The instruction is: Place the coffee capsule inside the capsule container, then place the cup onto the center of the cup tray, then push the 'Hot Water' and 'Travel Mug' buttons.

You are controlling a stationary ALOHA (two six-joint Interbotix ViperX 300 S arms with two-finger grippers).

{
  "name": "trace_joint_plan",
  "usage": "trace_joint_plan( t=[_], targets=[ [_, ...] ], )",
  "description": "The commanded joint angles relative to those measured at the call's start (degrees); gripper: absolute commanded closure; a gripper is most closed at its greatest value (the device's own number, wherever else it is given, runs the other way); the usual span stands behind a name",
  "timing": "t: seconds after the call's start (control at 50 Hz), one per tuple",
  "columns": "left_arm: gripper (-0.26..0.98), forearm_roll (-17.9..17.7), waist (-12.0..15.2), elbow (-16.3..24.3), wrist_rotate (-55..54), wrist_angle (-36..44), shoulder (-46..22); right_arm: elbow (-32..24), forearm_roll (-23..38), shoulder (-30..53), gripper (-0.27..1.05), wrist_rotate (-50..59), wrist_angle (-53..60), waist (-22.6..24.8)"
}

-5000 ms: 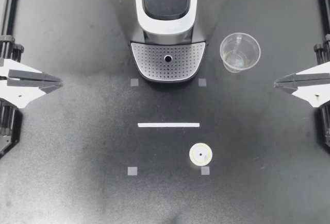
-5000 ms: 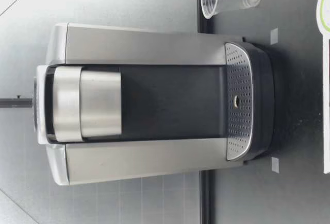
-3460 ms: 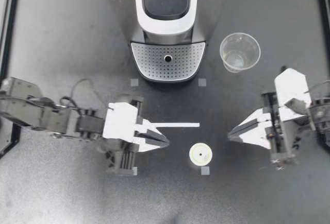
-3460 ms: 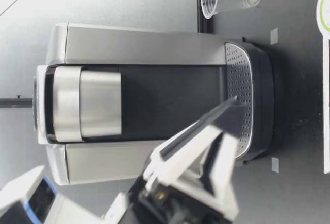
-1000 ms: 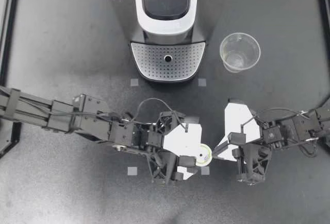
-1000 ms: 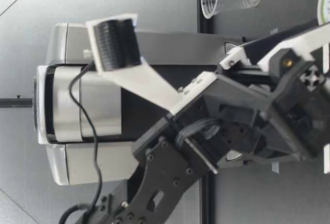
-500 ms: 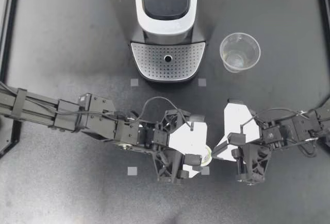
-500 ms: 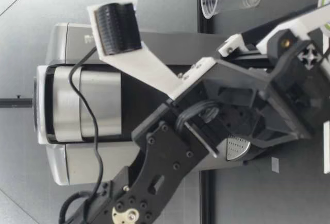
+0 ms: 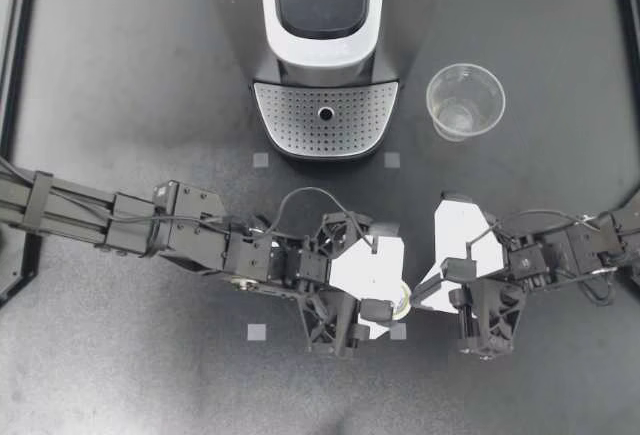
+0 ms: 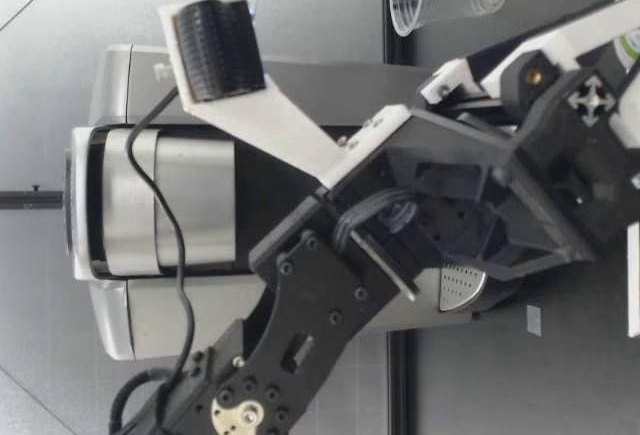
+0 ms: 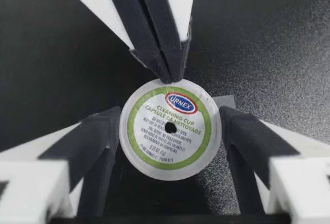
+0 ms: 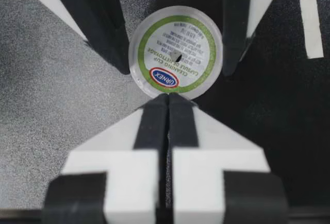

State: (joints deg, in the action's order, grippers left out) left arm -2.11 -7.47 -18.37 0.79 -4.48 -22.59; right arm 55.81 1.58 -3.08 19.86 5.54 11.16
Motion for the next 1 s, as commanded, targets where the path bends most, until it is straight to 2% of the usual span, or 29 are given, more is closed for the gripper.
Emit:
trace_joint_plan(
  t=[0.0, 0.16, 0.32, 0.48, 0.62, 0.8, 0.98],
  targets=[
    [0.2, 0.09, 0.26, 0.88, -0.09, 0.44, 1.85, -1.14, 0.0, -2.11, 0.71, -0.18, 0.26, 0.35],
    [0.2, 0.09, 0.18, -0.88, -0.79, 0.35, 4.39, -1.23, -0.09, -6.5, 0.71, 0.35, 0.26, 0.35],
    [0.2, -0.09, 0.18, -5.36, -1.32, 0.79, 9.93, -1.23, -0.09, -13.18, 0.71, 0.35, 1.67, -0.97],
    [0.2, -0.97, 0.09, -10.28, -1.49, 2.55, 15.73, -0.44, -0.7, -17.49, 0.71, 0.44, 8.88, -5.98],
    [0.2, -1.32, 0.18, -14.5, -1.49, 4.83, 19.69, 0.88, -1.41, -18.46, 0.71, 0.18, 18.9, -12.83],
    [0.2, -1.85, 0.18, -18.02, -1.49, 9.76, 22.94, 0.88, -1.41, -16.96, 0.71, -0.26, 29.44, -19.25],
    [0.2, -1.85, 0.18, -20.04, -1.49, 11.95, 24.87, 0.26, -1.49, -14.5, 0.71, -0.7, 35.33, -23.12]
  ],
)
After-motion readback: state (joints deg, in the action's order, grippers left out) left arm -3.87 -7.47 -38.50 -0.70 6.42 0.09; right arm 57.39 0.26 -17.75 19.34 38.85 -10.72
